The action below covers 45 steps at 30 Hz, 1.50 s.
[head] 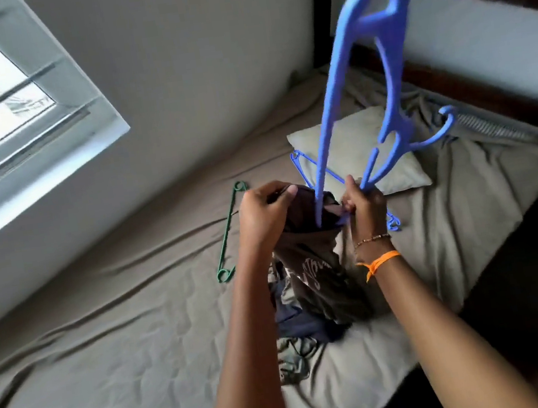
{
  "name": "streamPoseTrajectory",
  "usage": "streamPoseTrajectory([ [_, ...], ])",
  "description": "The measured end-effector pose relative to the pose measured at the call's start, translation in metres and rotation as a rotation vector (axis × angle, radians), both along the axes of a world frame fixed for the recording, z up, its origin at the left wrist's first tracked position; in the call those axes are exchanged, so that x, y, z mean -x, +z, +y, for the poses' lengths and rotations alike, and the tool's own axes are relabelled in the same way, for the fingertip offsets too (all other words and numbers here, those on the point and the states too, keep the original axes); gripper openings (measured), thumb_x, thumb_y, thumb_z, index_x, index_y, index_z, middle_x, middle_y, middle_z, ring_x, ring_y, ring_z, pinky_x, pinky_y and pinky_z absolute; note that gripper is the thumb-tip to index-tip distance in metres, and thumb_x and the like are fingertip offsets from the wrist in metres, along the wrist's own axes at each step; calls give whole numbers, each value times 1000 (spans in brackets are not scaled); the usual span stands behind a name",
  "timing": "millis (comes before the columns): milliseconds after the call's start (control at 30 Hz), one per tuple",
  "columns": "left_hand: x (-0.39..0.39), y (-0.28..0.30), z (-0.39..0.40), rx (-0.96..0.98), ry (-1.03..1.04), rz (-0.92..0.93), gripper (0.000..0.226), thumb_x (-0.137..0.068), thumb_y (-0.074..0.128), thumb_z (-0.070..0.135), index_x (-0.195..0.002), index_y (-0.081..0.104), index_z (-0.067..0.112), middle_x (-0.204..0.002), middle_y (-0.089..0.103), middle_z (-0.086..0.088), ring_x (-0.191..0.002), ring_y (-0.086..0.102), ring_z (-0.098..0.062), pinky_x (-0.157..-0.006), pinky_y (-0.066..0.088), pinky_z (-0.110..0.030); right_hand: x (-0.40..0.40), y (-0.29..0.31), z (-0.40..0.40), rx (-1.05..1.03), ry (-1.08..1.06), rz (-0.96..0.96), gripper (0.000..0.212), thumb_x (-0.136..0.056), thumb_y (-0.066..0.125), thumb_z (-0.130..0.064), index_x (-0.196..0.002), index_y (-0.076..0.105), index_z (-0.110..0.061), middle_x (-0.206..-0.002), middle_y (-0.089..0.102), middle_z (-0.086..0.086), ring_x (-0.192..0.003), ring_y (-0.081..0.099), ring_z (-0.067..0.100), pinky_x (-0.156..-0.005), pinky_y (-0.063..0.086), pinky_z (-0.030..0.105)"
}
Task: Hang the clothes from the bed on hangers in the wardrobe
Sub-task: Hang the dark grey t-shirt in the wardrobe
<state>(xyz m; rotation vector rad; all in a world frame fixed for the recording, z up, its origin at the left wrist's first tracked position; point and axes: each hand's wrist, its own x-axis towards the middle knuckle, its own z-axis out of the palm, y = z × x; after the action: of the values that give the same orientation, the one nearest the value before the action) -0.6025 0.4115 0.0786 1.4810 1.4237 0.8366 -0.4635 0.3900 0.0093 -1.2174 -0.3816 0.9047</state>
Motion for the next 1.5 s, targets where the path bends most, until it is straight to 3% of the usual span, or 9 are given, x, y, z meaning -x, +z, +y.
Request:
streamPoseTrajectory([
  [200, 14, 26, -13, 64, -18, -103, 20, -85, 64, 13, -81, 64, -6, -65, 55, -4, -62, 48, -14, -59, 38, -27, -9, 18, -31, -57, 54, -500, 25, -72, 72, -2, -86, 51, -6, -72, 52, -1, -61, 53, -7, -68, 42, 9],
  [333, 26, 38, -34, 309, -33, -596, 24, -93, 49, 18, -95, 66, 1, -66, 62, -7, -49, 58, -12, -46, 43, -16, -30, 21, -47, 43, -57, -723, 33, -78, 69, 5, -100, 48, -6, -72, 45, -8, -63, 50, -9, -68, 40, 8],
  [500, 58, 45, -49, 543, -9, -959, 64, -86, 44, 63, -82, 71, 5, -78, 69, -10, -67, 68, -25, -61, 55, -29, -56, 14, -73, 265, -23, -872, 50, -79, 68, 1, -125, 48, 2, -94, 54, 3, -88, 53, 20, -93, 44, 44],
  [600, 60, 45, -60, 541, -61, -983, 81, -72, 44, 75, -78, 75, 1, -76, 67, -17, -71, 67, -30, -77, 55, -39, -60, 12, -77, 343, -21, -915, 52, -79, 70, -5, -126, 49, -7, -91, 55, -5, -93, 59, 29, -96, 42, 51],
  [767, 55, 51, -69, 517, -25, -986, 75, -85, 33, 70, -87, 59, -1, -43, 55, -7, -38, 56, -16, -45, 49, -21, -57, 23, -87, 347, -33, -913, 46, -80, 68, -3, -122, 50, -7, -90, 58, 3, -92, 57, 23, -82, 39, 26],
  [1067, 39, 39, -62, 278, 152, -720, 32, -90, 59, 34, -69, 65, 11, -47, 57, 4, -40, 48, -10, -47, 44, -20, -70, 30, -117, 108, 275, -602, 19, -81, 66, -37, -83, 57, -21, -77, 53, -3, -76, 50, 6, -73, 38, 20],
  [1200, 34, 31, -62, 257, 104, -656, 50, -87, 59, 43, -44, 65, 18, -50, 42, -2, -45, 39, -15, -52, 35, -26, -74, 39, -121, 78, 161, -527, 11, -88, 61, -17, -78, 61, -21, -71, 62, -13, -71, 56, -9, -74, 42, 11],
  [1300, 39, 31, -59, 341, -41, -742, 50, -73, 54, 60, -68, 71, 13, -57, 57, -4, -51, 54, -15, -59, 46, -27, -79, 44, -120, 76, 147, -531, 12, -88, 61, -14, -79, 63, -21, -74, 62, -12, -70, 57, -12, -72, 42, 7],
  [1500, 41, 31, -55, 443, -66, -832, 40, -90, 56, 23, -55, 73, 12, -60, 68, -4, -53, 65, -13, -54, 54, -21, -81, 43, -121, 84, 192, -558, 7, -84, 64, -22, -78, 64, -21, -76, 63, -7, -73, 59, -7, -75, 44, 10],
])
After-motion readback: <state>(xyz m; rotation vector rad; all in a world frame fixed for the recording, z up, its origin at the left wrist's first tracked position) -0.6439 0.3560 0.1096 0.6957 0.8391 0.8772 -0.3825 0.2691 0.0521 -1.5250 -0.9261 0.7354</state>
